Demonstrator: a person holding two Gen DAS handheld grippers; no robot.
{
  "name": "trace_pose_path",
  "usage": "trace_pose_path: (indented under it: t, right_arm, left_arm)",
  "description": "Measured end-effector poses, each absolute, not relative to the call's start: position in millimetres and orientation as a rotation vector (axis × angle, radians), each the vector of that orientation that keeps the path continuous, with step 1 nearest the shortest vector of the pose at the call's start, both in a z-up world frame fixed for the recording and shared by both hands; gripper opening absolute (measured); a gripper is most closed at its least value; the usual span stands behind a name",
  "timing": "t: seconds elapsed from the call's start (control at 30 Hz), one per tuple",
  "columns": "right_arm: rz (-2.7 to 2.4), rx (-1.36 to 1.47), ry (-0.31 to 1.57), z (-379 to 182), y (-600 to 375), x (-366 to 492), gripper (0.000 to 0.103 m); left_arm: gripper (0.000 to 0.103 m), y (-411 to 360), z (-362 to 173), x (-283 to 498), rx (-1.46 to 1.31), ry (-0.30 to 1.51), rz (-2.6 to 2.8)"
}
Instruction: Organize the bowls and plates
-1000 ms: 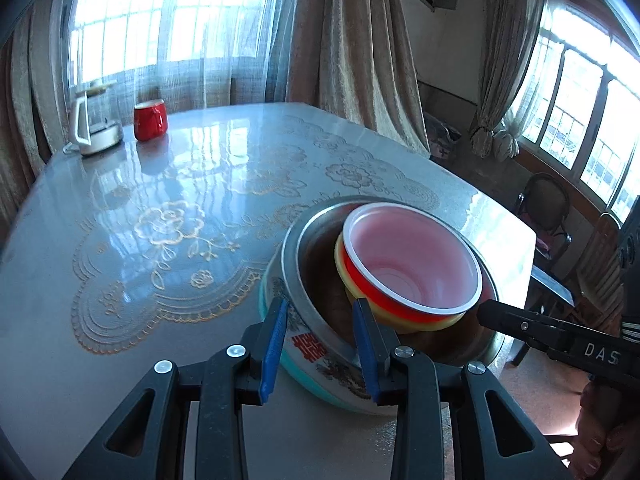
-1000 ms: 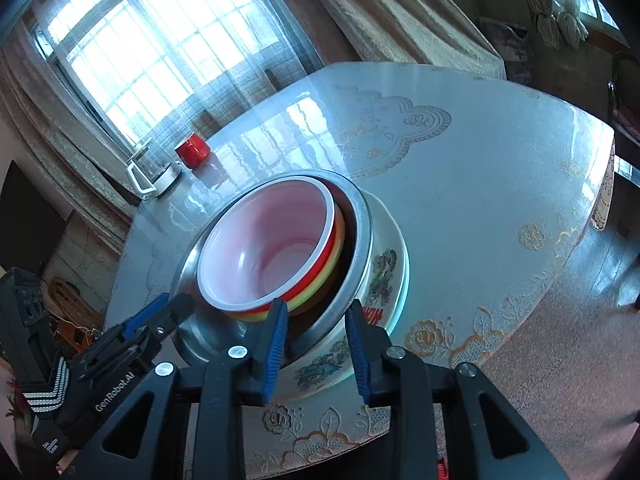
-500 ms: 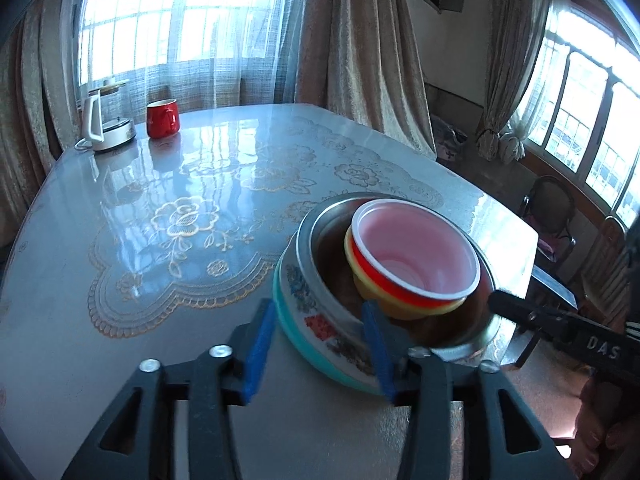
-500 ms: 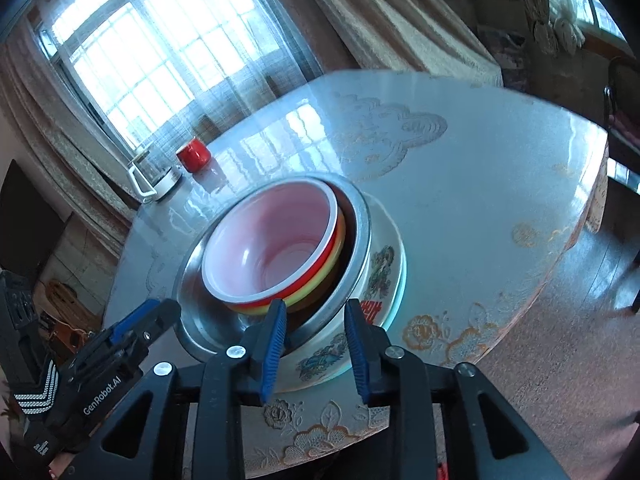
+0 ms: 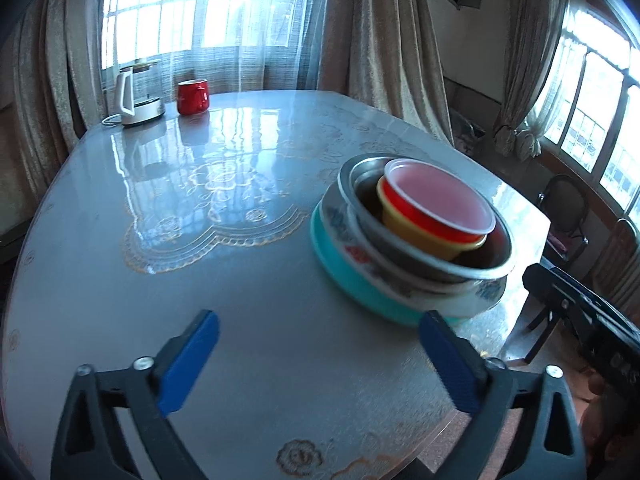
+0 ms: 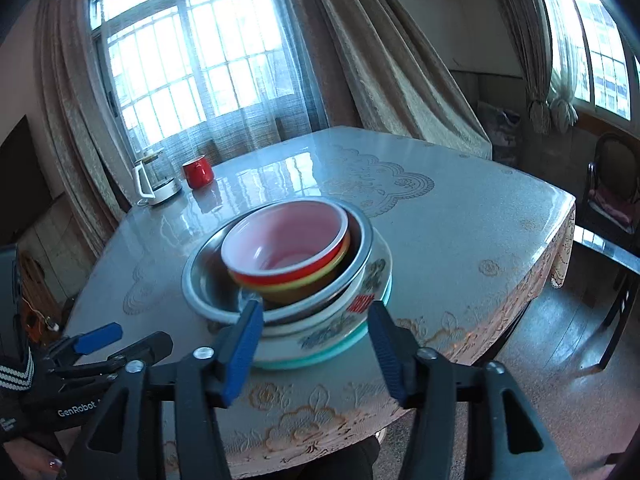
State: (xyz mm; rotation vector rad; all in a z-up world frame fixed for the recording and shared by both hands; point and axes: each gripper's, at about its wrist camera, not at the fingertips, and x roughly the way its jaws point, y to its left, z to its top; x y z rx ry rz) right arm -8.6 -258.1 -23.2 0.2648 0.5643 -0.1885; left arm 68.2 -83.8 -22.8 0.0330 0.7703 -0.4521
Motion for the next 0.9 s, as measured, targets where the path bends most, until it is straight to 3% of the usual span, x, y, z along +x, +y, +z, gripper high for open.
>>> trace_pose_path:
  t: [0.13,0.6,0.9]
  right_arm:
    - [-0.180,0.237,0.573,-30.6,-245.8,-14.4,0.067]
    - [-0.191,0.239,0.668,-56.6,-231.8,-24.7,0.067]
    - [-0.225,0.241,0.654,-57.2,-230.0,-34.9,0.075]
  left_arm:
    - [0.103,-79.8,-28.1,62.9,0.071,0.758,-0.412]
    - [0.103,-61.1,-40.5,50.7,0.000,0.766,-0.407]
    - [0.103,-59.4,-37.9,38.4,0.016,0.744,-0.407]
